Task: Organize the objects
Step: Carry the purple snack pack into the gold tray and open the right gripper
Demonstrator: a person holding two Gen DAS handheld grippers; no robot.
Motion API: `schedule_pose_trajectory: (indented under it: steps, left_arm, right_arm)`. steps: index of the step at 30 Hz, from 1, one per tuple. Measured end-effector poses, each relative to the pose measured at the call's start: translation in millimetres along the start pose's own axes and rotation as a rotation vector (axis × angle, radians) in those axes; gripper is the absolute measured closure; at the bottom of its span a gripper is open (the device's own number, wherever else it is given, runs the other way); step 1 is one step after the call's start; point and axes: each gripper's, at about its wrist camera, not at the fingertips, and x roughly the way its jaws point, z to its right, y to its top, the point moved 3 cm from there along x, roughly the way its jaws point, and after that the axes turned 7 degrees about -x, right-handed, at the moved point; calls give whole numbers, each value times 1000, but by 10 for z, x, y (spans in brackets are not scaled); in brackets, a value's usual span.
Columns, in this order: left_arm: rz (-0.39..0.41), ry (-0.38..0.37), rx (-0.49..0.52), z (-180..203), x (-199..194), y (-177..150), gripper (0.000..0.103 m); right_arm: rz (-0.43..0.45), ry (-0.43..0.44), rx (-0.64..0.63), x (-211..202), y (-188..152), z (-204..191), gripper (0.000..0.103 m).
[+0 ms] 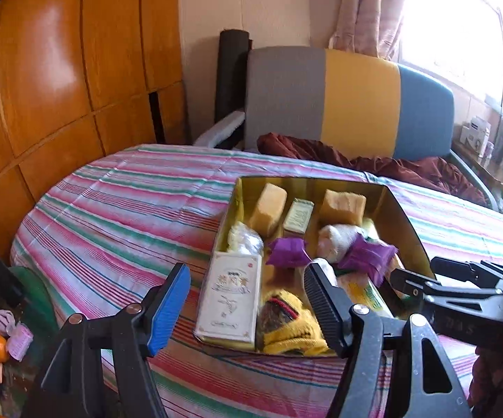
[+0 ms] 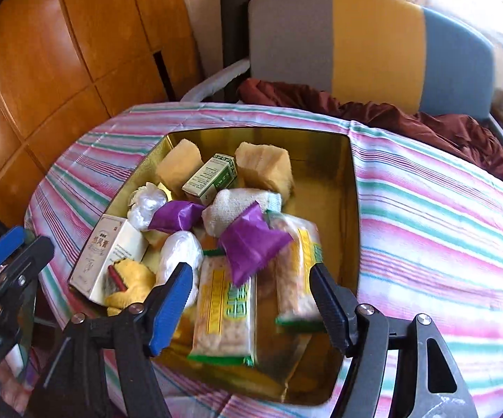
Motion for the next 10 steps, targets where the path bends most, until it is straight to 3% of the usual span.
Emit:
schedule_pose_trajectory:
  steps: [10]
  left_arm:
    - [61, -34, 33, 169, -186, -72, 34]
  right_arm:
    - [55, -53, 26, -319, -299, 57, 31]
